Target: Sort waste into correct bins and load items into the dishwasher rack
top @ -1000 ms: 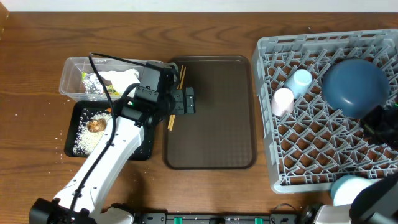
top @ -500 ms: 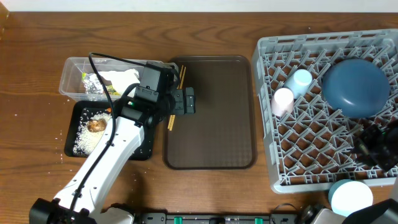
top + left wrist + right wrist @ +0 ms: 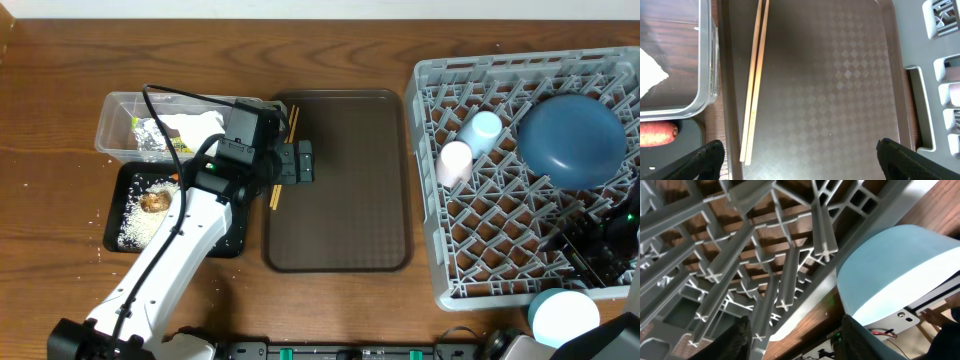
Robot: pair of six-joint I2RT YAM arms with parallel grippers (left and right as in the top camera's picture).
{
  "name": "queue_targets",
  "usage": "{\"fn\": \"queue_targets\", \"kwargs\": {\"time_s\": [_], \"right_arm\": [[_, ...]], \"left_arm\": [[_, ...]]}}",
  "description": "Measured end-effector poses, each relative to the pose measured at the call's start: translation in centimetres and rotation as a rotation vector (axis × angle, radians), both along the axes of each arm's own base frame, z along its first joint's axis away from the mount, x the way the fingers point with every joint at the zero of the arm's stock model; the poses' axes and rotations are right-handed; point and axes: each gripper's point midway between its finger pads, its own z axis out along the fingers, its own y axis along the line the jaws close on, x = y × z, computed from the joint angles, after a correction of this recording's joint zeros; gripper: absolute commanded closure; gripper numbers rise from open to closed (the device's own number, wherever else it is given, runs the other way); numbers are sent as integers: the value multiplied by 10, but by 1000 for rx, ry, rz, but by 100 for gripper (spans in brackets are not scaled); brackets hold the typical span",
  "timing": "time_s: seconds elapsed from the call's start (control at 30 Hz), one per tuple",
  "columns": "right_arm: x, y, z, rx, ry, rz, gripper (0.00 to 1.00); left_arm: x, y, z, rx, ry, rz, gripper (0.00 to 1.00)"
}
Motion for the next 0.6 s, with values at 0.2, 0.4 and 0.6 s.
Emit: {"fn": "queue_targets", "kwargs": {"time_s": [0.2, 0.4, 0.6], "right_arm": [[-13, -7, 8, -59, 60, -33, 52], [-16, -8, 49, -198, -110, -99, 49], [-33, -8, 81, -366, -273, -212, 43]], "left_arm": [[0, 0, 0, 0, 0, 0, 2], [0, 0, 0, 0, 0, 0, 2], [0, 0, 0, 0, 0, -1, 2]]}}
